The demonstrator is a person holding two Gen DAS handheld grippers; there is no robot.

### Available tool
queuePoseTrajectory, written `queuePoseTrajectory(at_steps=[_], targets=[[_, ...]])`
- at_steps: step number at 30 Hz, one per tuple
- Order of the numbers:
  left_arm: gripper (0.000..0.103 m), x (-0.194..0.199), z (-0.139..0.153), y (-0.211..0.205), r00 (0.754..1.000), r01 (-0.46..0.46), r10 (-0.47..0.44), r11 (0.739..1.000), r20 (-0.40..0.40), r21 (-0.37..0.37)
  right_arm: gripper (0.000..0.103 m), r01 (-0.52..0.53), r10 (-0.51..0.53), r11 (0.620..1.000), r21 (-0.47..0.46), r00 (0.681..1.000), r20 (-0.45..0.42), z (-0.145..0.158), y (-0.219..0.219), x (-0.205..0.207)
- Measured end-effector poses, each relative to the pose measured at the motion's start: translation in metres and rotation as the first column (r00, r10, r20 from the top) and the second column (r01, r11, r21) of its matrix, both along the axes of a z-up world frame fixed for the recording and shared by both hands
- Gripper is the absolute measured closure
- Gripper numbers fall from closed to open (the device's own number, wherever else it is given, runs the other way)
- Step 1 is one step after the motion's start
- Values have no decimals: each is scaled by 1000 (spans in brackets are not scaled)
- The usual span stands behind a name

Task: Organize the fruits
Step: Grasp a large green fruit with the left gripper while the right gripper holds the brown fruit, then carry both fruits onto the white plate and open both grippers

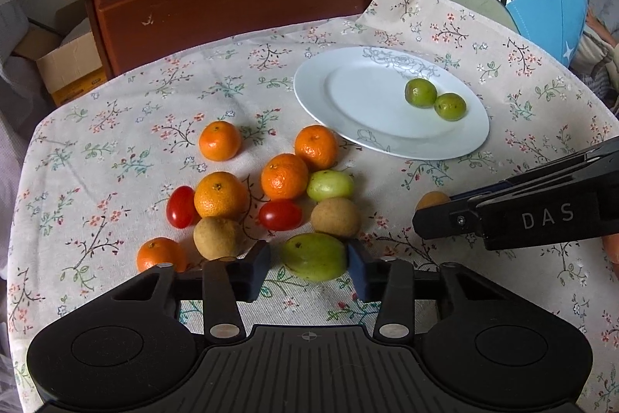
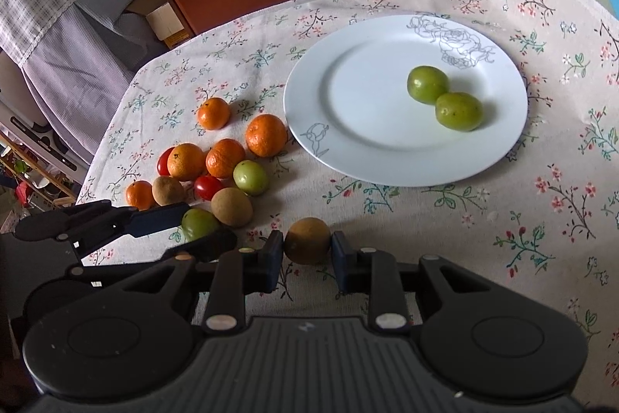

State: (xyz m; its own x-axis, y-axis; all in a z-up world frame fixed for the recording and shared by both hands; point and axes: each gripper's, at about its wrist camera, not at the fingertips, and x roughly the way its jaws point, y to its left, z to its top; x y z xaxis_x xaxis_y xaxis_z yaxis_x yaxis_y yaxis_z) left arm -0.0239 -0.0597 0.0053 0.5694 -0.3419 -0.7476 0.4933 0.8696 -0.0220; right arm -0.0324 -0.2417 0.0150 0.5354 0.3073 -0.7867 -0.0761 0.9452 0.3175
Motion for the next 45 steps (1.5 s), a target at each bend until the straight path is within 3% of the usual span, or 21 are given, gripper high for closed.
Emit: queuePoseTrajectory(at_steps=[2,9,19,30,33,45], targets=[[69,0,0,0,1000,-1,1,1000,-2,-8,76,0,0,1000,0,1000,-1,0,0,0],[70,2,5,7,999,-35,35,998,-6,-42,76,1,-1,1000,4,1000,1,-1,0,0],[70,5,35,11,998,-56,61,990,33,-130,76,21,-23,998,52,999,47,15,-8,1],[70,25,63,-6,995,-41,57,983,87,-181,76,115,-128,988,105,983,133,47,-38,12],[70,37,67,-12,996,-38,54,977,71,-211,76,160,-177,980,119,973,148,51,-51,17],[69,73,55,-39,1000,14,-8,982,30,-187,76,248,-262,958,142,961,94,36,-68,27]])
